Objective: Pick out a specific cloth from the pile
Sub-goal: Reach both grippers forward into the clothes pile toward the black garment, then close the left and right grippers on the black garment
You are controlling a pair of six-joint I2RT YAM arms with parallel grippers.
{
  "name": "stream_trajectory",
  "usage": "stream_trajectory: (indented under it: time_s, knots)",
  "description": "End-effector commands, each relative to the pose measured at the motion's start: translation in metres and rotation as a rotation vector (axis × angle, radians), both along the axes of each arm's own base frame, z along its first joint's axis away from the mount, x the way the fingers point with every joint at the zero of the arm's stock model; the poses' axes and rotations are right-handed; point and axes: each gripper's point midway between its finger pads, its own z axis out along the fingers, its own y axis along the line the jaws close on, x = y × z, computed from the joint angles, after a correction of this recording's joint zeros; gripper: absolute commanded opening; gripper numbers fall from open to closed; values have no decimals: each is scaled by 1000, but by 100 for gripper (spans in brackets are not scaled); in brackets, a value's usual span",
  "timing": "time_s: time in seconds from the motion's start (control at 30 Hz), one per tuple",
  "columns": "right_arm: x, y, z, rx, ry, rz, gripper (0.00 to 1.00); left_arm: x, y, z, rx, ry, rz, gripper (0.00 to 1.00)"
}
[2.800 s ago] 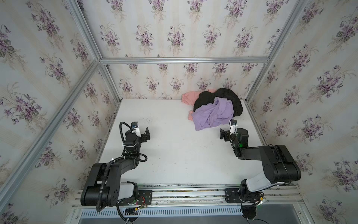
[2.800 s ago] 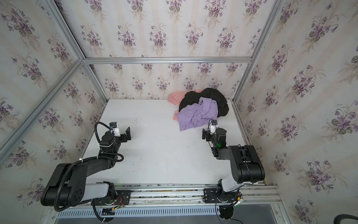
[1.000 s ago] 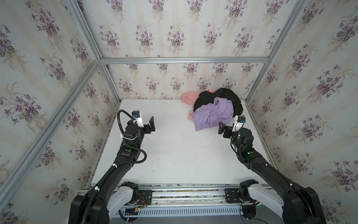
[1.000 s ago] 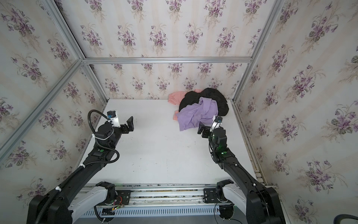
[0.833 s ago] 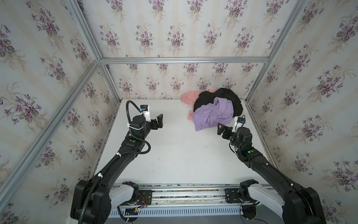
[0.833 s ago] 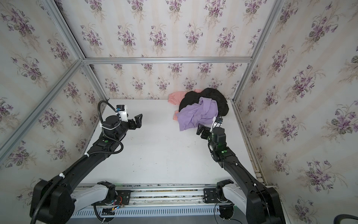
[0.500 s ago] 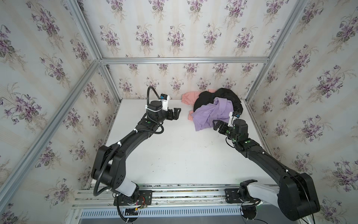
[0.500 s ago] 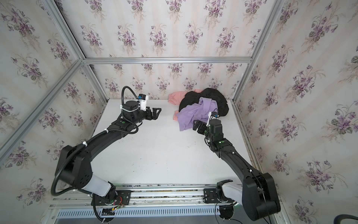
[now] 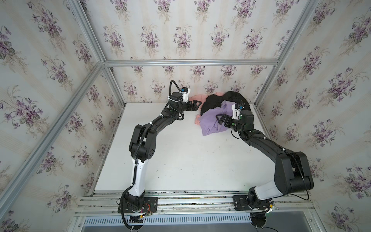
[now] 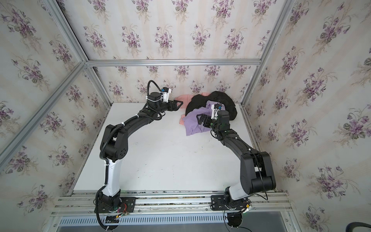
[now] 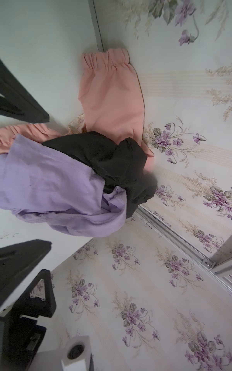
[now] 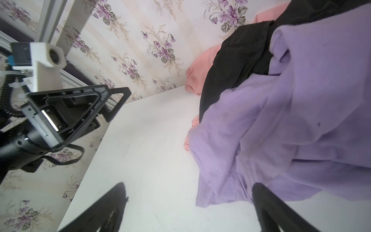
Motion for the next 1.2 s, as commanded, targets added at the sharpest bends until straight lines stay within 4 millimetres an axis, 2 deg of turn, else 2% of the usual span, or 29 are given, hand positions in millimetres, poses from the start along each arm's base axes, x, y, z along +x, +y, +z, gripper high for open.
stream_trajectory:
  time_s: [0.0, 0.1, 0.27, 0.6, 0.93, 1.17]
  knots:
    - [10, 10, 8, 60, -22, 35, 100, 19, -6, -9, -180, 100, 23, 88]
    - [16, 13, 1, 86, 3, 41, 100, 34, -13, -28, -247, 157, 38, 85]
    - [26, 18, -7, 123, 37, 51, 100, 50, -21, -56, -250, 241, 92, 80]
    - [35, 28, -14, 189, 64, 84, 100, 64, -33, -113, -312, 434, 198, 70]
    - [31, 28, -13, 224, 77, 98, 100, 67, -56, -113, -340, 398, 192, 70]
    - [28, 31, -8, 260, 81, 113, 100, 69, -58, -117, -372, 393, 202, 69]
